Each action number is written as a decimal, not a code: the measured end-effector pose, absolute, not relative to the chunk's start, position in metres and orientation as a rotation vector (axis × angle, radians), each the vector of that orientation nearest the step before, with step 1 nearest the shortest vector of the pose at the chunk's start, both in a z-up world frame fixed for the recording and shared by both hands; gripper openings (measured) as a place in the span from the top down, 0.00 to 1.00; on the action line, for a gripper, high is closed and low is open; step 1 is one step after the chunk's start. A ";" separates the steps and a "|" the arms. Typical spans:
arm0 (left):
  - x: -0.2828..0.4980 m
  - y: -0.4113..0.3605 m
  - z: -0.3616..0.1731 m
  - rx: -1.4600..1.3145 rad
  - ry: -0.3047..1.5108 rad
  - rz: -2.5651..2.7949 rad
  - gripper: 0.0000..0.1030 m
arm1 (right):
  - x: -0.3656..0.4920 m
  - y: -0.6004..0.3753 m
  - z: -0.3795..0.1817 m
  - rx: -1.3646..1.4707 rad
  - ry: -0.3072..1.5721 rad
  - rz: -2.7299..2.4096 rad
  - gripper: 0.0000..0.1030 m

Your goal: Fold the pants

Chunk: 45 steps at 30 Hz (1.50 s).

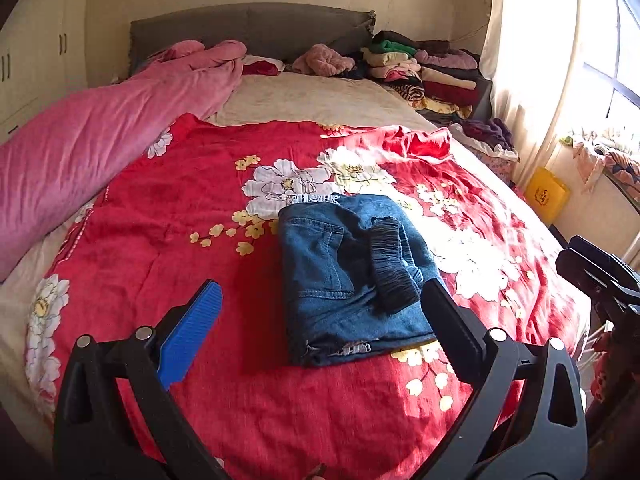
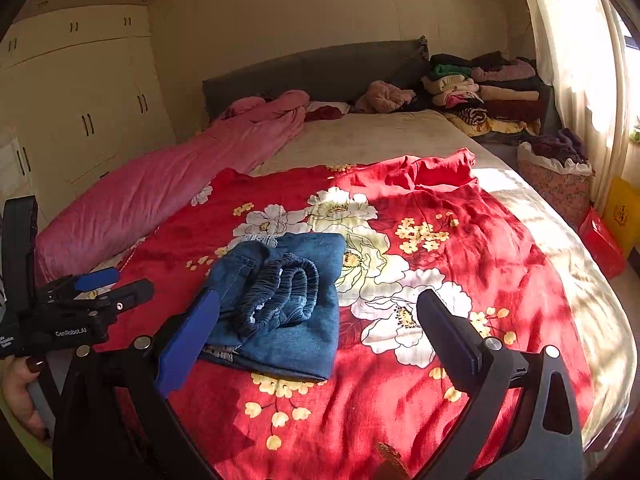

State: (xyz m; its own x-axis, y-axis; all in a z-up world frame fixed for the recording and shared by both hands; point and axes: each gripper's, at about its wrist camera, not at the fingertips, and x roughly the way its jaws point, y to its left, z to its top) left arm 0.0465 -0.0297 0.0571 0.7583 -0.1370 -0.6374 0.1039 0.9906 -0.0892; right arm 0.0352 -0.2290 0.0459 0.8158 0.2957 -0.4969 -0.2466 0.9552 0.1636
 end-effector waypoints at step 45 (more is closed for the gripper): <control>0.012 -0.021 -0.024 -0.084 0.831 -0.113 0.09 | 0.016 -0.212 -0.042 0.041 0.718 0.244 0.04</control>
State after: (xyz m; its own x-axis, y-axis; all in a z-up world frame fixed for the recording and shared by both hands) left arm 0.0115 -0.0214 -0.0238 0.6683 -0.1332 -0.7319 0.0676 0.9906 -0.1185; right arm 0.0157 -0.2116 -0.0416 0.7261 0.2355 -0.6460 -0.2074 0.9708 0.1207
